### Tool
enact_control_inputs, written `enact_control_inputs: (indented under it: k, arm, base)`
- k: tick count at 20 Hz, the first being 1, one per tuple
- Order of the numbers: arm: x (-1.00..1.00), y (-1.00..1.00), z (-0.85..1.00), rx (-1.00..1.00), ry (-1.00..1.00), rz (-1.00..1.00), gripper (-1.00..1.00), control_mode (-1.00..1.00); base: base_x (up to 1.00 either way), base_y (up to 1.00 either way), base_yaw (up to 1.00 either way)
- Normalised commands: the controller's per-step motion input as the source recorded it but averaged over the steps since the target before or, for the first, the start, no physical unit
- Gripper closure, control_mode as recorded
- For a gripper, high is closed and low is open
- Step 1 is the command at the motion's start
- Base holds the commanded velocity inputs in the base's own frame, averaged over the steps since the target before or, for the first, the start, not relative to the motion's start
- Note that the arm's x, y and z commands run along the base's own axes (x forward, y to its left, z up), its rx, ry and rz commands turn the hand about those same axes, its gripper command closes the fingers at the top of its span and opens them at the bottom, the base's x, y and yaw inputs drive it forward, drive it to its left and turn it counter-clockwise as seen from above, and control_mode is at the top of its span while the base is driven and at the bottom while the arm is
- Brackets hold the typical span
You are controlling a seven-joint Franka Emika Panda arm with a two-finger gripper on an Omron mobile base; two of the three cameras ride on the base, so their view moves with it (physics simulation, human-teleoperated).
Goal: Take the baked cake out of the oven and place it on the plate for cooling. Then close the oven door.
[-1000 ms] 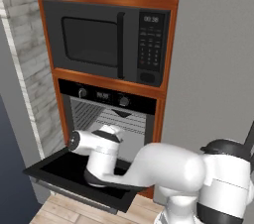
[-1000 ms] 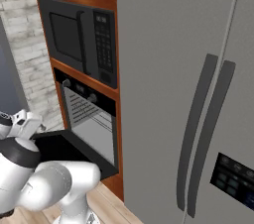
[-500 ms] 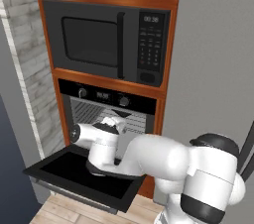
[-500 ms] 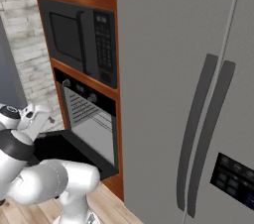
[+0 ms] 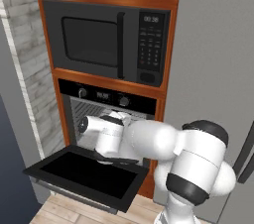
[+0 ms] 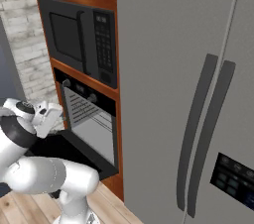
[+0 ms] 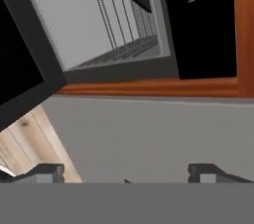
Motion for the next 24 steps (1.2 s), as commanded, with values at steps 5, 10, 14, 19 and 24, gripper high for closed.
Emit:
enact_control_inputs:
  k: [5, 10, 14, 19, 24]
  arm:
    - [0.5, 0.0, -0.2, 0.0, -0.02, 0.0, -1.0, -1.0]
    - [0.53, 0.0, -0.3, 0.0, -0.03, 0.0, -1.0, -1.0]
    - [0.37, 0.01, -0.46, -0.02, -0.06, 0.0, -1.0, -1.0]
    - [0.32, 0.09, -0.46, -0.04, -0.1, 0.0, -1.0, -1.0]
    - [0.39, 0.01, -0.15, 0.0, -0.06, 0.0, -1.0, -1.0]
  base:
    - [0.0, 0.0, 0.0]
    - [0.0, 0.0, 0.0]
    - [0.0, 0.0, 0.0]
    - [0.0, 0.0, 0.0]
    - [0.0, 0.0, 0.0]
